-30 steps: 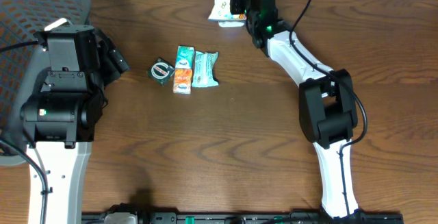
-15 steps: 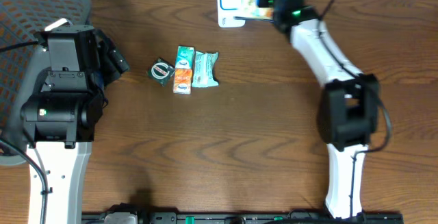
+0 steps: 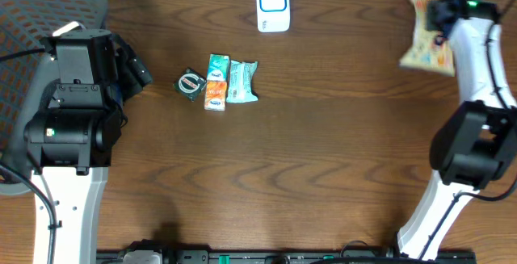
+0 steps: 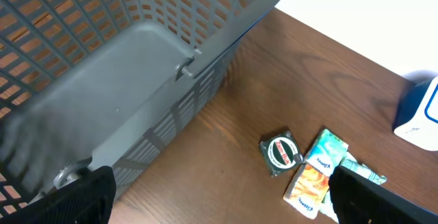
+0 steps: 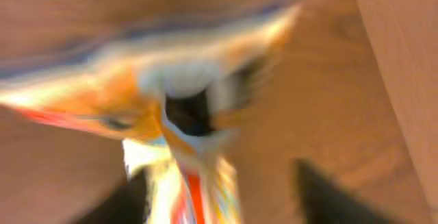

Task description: Scan the item barcode

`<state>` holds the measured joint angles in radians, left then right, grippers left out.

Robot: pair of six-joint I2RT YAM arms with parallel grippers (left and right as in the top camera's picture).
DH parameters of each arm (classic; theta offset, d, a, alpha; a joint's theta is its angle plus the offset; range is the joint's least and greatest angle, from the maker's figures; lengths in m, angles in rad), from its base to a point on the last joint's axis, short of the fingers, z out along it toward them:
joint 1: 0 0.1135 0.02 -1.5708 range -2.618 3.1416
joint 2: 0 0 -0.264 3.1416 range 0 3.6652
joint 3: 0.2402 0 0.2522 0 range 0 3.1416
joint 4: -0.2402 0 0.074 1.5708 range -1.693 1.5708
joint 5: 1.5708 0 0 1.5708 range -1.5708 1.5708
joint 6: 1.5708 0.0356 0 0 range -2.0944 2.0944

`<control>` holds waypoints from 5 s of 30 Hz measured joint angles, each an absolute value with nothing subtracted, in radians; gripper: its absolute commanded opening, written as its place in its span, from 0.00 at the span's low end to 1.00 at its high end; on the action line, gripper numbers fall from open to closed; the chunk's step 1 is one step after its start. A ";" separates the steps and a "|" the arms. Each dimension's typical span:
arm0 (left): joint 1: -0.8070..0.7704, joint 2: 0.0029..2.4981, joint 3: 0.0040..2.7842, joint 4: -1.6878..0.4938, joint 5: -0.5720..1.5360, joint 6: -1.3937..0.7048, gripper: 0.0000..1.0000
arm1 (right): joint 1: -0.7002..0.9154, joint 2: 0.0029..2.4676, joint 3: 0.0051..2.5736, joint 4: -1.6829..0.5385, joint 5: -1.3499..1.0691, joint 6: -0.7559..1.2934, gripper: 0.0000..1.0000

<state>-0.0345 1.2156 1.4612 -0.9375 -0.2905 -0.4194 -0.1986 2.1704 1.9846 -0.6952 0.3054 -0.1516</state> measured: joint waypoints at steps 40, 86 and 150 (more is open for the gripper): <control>-0.035 1.216 1.461 -0.937 -0.291 -0.419 0.98 | 0.460 2.170 1.722 -0.517 -0.451 0.319 0.99; -0.035 1.216 1.461 -0.937 -0.291 -0.419 0.98 | 0.164 1.842 1.641 -0.502 -0.868 0.224 0.01; -0.035 1.216 1.461 -0.937 -0.290 -0.419 0.98 | 0.519 2.007 1.354 -0.662 0.601 -0.001 0.31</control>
<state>-0.0345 1.2156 1.4612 -0.9375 -0.2905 -0.4194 0.5194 2.0071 1.3544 -0.6621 0.6006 -0.0006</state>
